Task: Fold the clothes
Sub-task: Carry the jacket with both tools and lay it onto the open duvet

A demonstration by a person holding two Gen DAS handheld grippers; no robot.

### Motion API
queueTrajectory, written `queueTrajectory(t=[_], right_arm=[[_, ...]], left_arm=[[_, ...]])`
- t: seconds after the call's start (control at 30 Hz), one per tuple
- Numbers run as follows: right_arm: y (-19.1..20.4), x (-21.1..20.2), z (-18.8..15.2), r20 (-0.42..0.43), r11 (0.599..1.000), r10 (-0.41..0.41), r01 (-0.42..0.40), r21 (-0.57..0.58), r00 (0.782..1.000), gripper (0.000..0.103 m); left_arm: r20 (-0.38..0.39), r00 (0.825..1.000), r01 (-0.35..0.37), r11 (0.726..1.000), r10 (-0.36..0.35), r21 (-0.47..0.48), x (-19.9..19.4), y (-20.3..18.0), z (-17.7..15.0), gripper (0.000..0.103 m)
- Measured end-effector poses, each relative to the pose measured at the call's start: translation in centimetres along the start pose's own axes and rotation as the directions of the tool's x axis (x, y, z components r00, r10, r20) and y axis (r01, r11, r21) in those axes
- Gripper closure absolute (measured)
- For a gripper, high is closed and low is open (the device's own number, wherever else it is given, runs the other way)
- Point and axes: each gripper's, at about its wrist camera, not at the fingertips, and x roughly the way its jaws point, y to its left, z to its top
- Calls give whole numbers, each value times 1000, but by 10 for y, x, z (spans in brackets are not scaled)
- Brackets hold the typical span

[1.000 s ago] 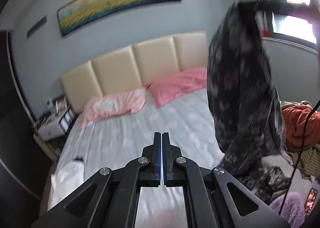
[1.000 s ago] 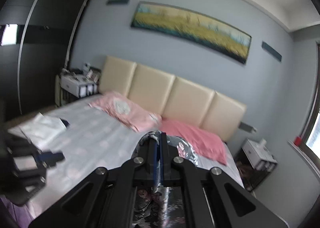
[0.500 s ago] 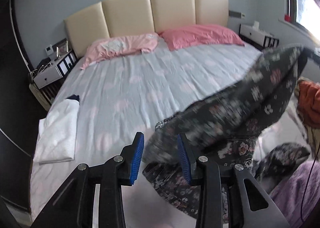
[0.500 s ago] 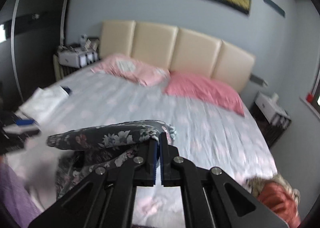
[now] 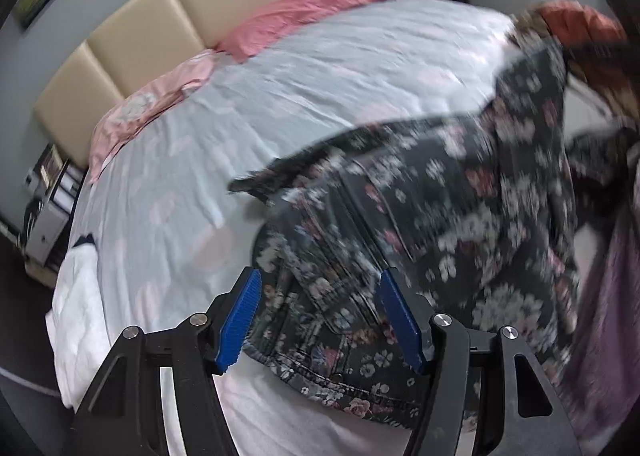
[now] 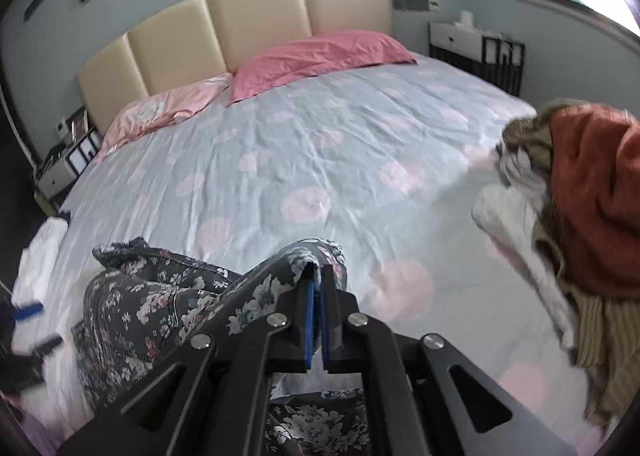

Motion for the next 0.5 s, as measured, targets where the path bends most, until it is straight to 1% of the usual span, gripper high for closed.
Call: queueTrajectory(t=[0.1, 0.17, 0.23, 0.3, 0.33, 0.43, 0.5], right_arm=[[-4, 0, -1, -4, 998, 19, -18, 52, 1000, 100], [-2, -4, -2, 5, 998, 27, -27, 62, 1000, 99], [-1, -5, -2, 10, 998, 26, -27, 64, 1000, 98], [-1, -7, -3, 19, 997, 32, -33, 70, 999, 98], [0, -7, -3, 23, 997, 34, -35, 70, 999, 98], [0, -8, -3, 32, 996, 41, -44, 75, 999, 97], [-2, -8, -3, 35, 995, 49, -52, 82, 998, 97]], left_arm=[[-23, 1000, -3, 988, 7, 153, 13, -30, -7, 39], [-37, 999, -14, 969, 23, 248, 21, -47, -12, 39], [-58, 996, -40, 944, 63, 328, 33, -62, -17, 39], [-73, 993, -61, 924, 96, 379, 43, -72, -21, 39], [-77, 991, -67, 918, 105, 392, 47, -76, -23, 39], [-84, 986, -98, 905, 145, 413, 59, -85, -25, 39], [-80, 982, -126, 903, 173, 411, 63, -90, -22, 38]])
